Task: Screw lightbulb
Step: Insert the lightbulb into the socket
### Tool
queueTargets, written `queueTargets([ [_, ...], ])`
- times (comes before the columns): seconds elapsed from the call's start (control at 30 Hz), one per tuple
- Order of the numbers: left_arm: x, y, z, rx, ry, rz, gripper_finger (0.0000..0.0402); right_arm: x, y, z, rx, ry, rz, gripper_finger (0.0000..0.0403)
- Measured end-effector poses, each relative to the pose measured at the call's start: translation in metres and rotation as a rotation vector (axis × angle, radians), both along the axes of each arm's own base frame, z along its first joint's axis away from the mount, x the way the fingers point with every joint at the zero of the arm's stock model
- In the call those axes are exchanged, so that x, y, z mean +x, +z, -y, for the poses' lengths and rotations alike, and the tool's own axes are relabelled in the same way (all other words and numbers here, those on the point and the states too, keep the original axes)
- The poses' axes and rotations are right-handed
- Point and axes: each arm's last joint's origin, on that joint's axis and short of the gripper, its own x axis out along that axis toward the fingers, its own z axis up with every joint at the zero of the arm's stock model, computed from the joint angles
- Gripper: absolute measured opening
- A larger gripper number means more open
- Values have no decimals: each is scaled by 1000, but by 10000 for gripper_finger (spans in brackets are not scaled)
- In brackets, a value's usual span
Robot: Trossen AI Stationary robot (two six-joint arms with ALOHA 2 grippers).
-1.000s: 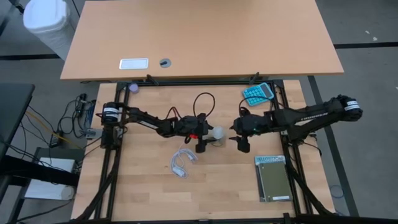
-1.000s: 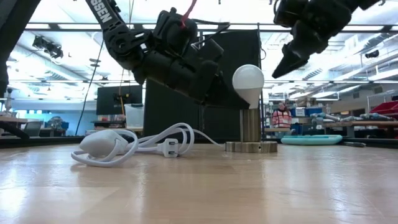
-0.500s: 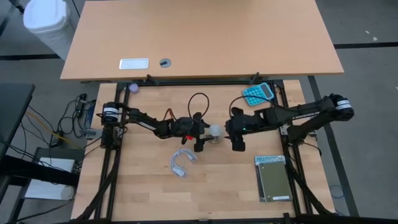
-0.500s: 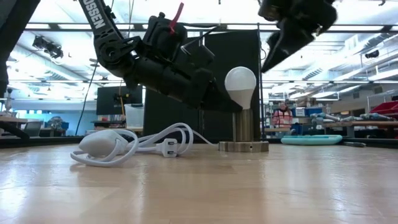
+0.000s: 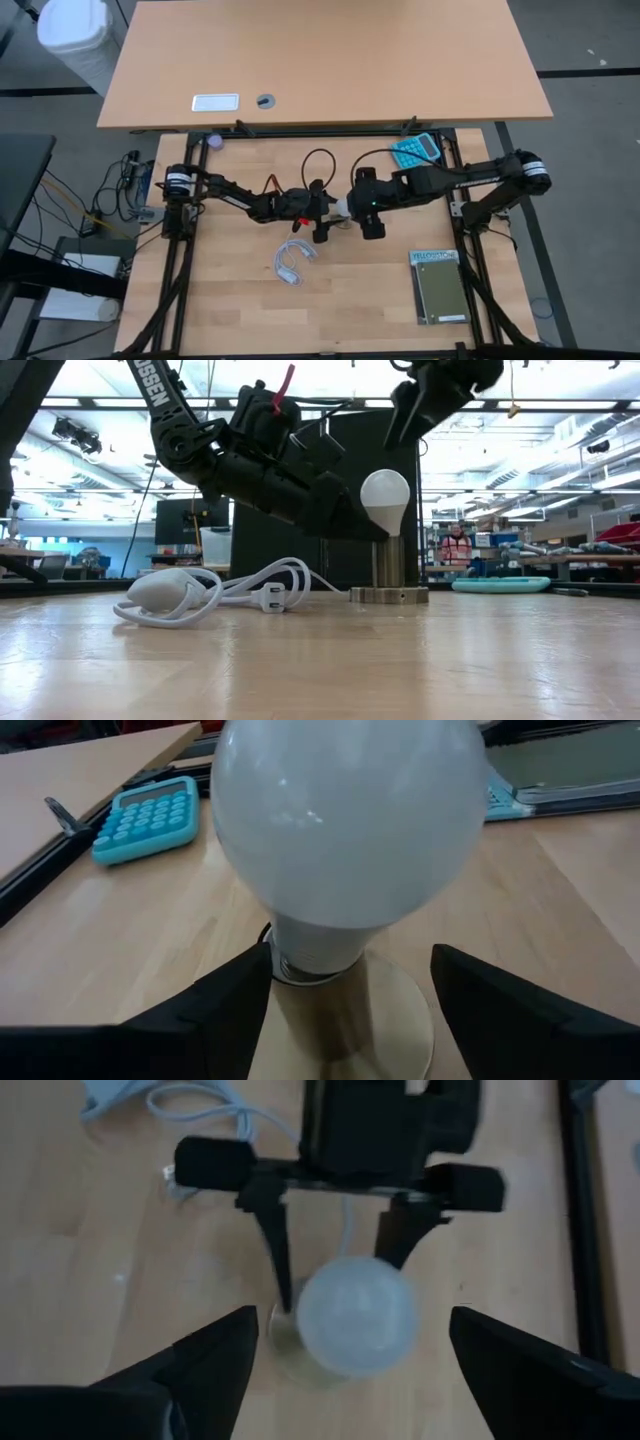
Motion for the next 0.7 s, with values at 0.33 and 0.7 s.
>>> queueTargets([
  [0.33, 1, 1, 2, 0, -18, 19, 300, -11, 16, 3, -9, -46, 49, 334],
  [0.7, 0, 0, -1, 94, 39, -17, 300, 5, -7, 0, -2, 7, -47, 339],
])
